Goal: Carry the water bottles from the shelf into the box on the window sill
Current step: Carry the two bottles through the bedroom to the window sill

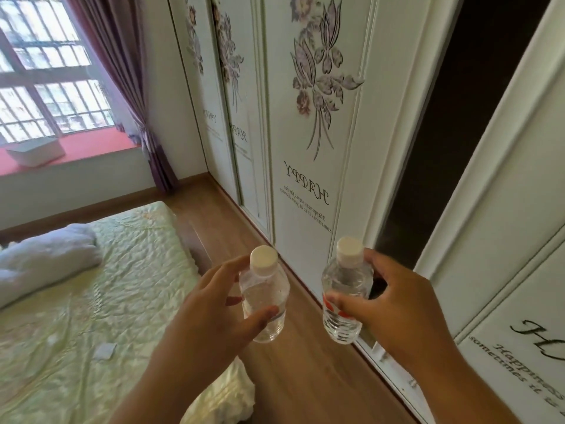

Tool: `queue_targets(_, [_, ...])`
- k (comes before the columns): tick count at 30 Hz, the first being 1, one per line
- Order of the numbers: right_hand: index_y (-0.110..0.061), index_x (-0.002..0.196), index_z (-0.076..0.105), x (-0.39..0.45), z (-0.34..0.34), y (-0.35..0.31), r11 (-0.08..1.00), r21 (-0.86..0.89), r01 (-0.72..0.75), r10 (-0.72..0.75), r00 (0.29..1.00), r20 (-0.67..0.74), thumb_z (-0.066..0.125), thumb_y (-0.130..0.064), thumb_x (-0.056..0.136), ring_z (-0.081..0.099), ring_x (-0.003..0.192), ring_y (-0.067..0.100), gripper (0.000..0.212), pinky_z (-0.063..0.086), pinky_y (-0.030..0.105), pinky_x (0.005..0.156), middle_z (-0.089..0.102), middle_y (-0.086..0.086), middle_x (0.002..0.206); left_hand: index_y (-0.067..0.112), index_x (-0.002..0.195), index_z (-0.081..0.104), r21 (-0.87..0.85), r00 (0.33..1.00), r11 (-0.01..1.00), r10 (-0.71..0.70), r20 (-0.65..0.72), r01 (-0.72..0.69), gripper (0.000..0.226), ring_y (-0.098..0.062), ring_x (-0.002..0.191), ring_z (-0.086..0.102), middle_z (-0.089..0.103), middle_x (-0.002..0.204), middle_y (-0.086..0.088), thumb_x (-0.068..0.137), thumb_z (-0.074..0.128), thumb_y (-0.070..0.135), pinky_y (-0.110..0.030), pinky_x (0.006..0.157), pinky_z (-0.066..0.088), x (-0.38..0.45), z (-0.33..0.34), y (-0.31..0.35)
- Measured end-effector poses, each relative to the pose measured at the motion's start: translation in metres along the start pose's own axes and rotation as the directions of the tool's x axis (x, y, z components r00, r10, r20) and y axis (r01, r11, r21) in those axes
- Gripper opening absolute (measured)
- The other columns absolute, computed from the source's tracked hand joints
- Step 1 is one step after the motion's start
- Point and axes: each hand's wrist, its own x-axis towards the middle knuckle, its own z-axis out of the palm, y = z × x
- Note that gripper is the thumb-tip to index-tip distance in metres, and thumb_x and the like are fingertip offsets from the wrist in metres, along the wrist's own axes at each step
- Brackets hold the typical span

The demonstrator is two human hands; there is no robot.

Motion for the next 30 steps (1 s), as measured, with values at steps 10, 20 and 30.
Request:
queue_targets(10, [-0.045,0.13,0.055,0.091,0.044,0.006,1.0,-0.015,0.016,-0.013,0.99,0.138,0.082,-0.063,0.061,0.065,0.101,0.005,0.076,0.057,0.037,0.094,0.065,-0.023,0.12,0.057,0.126,0.047,-0.006,0.995,0.996,-0.095,-0.035,0.094,0.069,0.01,0.11,0.057,0.047,0.122,0.044,0.067,0.083,0.055,-0.004,0.081,0.047,0.066,0.014,-0.055])
queue_targets(20, [-0.048,0.128,0.053,0.203,0.086,-0.026,0.996,-0.077,0.04,-0.033,0.996,0.083,0.083,-0.064,0.061,0.063,0.104,0.006,0.075,0.053,0.035,0.099,0.063,-0.025,0.12,0.066,0.125,0.033,-0.029,0.997,0.997,-0.073,0.0,0.073,0.076,0.011,0.094,0.059,0.045,0.124,0.035,0.06,0.07,0.073,-0.003,0.065,0.046,0.193,-0.008,-0.114])
queue_targets(30, [-0.053,0.121,0.053,0.291,0.126,-0.049,0.994,-0.006,0.109,-0.108,0.991,0.082,0.08,-0.068,0.061,0.066,0.099,0.005,0.067,0.056,0.034,0.093,0.064,-0.03,0.112,0.075,0.116,0.028,0.011,0.996,0.996,-0.091,0.018,0.09,0.069,0.011,0.094,0.059,0.037,0.116,0.047,0.059,0.067,0.077,-0.001,0.061,0.043,0.272,-0.035,-0.154])
